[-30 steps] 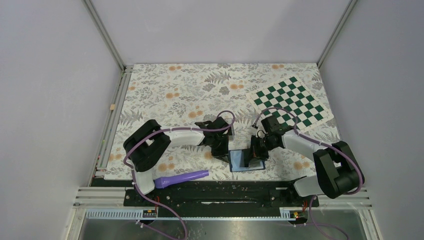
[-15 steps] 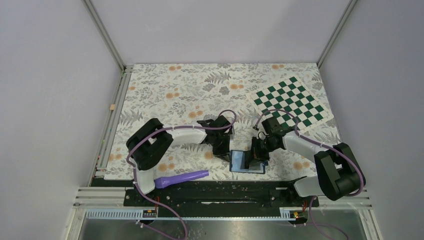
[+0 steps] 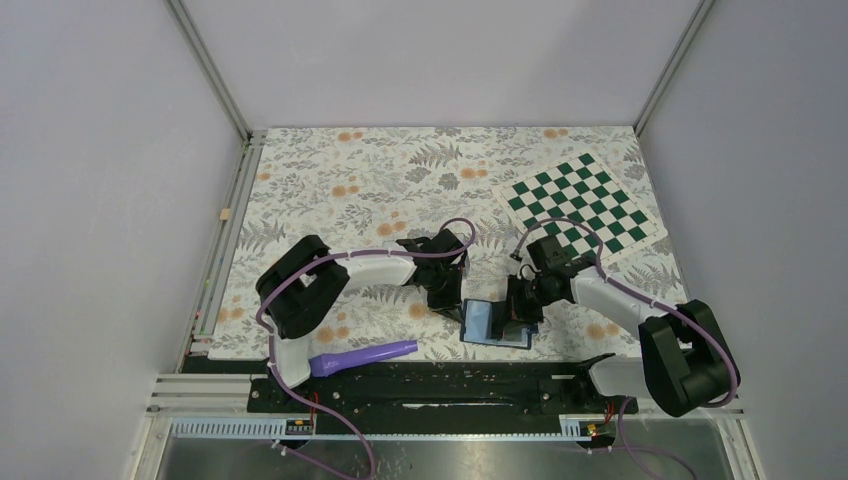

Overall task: Put the credit cards into the card holder
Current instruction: Insert the credit card into the card holder.

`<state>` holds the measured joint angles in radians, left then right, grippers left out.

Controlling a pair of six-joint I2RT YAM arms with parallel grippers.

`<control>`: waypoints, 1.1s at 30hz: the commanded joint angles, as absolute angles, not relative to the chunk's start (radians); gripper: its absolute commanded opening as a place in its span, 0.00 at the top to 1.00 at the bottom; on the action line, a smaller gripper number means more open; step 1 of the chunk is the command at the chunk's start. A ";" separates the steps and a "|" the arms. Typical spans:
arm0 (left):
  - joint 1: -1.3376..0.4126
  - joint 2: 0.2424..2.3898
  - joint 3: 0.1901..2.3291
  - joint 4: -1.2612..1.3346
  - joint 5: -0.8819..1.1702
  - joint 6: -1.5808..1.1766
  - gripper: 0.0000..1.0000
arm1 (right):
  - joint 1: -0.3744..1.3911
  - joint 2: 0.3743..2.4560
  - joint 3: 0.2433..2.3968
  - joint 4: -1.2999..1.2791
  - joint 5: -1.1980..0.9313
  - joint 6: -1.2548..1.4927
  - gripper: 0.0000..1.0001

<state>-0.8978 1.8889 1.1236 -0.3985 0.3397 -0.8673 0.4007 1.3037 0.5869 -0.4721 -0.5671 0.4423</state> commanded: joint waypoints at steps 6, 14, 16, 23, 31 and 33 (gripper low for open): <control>-0.893 1.919 1.134 -0.397 0.276 -0.840 1.00 | 0.405 1.281 0.537 -0.487 -0.556 0.498 1.00; -0.896 1.919 1.142 -0.398 0.281 -0.835 1.00 | 0.400 1.320 0.535 -0.447 -0.613 0.520 1.00; -0.896 1.922 1.147 -0.400 0.282 -0.832 1.00 | 0.401 1.340 0.544 -0.447 -0.625 0.512 1.00; -0.895 1.921 1.155 -0.413 0.276 -0.822 1.00 | 0.399 1.437 0.586 -0.449 -0.685 0.465 1.00; -0.891 1.887 1.125 -0.437 0.238 -0.860 1.00 | 0.399 1.542 0.630 -0.436 -0.713 0.427 1.00; -0.890 1.873 1.117 -0.439 0.234 -0.879 1.00 | 0.400 1.572 0.639 -0.425 -0.720 0.416 1.00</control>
<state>-0.8951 1.8919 1.1381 -0.4282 0.3305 -0.8516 0.3927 1.5124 0.6140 -0.4435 -0.7254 0.4587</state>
